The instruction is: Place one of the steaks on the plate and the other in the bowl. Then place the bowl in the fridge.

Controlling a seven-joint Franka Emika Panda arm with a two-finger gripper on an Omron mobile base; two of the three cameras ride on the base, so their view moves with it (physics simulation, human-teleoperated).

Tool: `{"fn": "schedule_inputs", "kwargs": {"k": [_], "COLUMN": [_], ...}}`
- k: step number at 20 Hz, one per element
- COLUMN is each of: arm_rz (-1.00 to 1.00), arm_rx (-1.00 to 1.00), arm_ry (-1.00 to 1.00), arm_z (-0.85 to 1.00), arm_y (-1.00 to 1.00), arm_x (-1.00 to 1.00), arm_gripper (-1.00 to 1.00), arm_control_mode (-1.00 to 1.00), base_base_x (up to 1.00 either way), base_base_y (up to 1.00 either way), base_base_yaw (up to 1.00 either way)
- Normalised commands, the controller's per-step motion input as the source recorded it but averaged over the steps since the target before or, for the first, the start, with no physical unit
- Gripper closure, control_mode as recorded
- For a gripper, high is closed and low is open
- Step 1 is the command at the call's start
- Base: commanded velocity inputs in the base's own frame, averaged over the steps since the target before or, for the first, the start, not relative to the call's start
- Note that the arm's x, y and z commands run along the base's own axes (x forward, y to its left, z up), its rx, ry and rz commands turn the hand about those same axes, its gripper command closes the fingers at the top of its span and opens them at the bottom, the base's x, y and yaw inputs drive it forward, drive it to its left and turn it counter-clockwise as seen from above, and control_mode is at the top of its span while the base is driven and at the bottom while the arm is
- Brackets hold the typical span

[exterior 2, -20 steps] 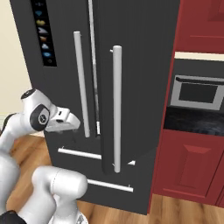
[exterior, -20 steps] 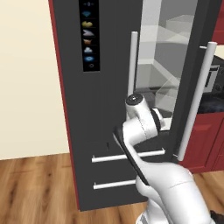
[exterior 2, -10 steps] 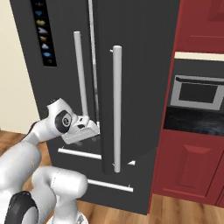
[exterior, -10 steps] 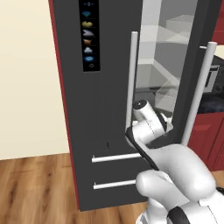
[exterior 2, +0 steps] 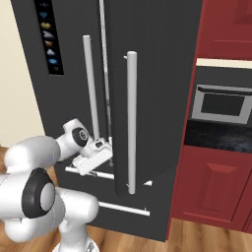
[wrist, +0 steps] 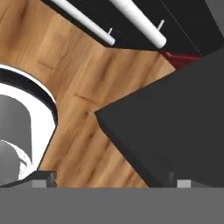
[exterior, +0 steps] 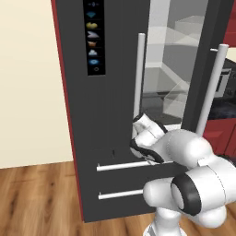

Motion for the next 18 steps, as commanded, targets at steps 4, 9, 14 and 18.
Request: {"fn": "schedule_inputs", "kwargs": {"k": [4, 9, 14, 18], "arm_rz": [0.18, 0.12, 0.12, 0.13], "arm_rx": [-0.21, -0.04, 0.00, 0.00], "arm_ry": [0.46, 0.19, 0.19, 0.18], "arm_z": [-0.11, 0.03, 0.17, 0.01], "arm_y": [0.01, -0.01, -0.29, -0.29], "arm_x": [0.20, 0.16, 0.15, -0.01], "arm_gripper": [-1.00, -1.00, -1.00, -1.00], "arm_control_mode": [-1.00, -1.00, -1.00, -1.00], "base_base_x": [0.00, 0.00, 0.00, 0.00], "base_base_y": [0.00, 0.00, 0.00, 0.00], "base_base_yaw": [0.00, 0.00, 0.00, 0.00]}}
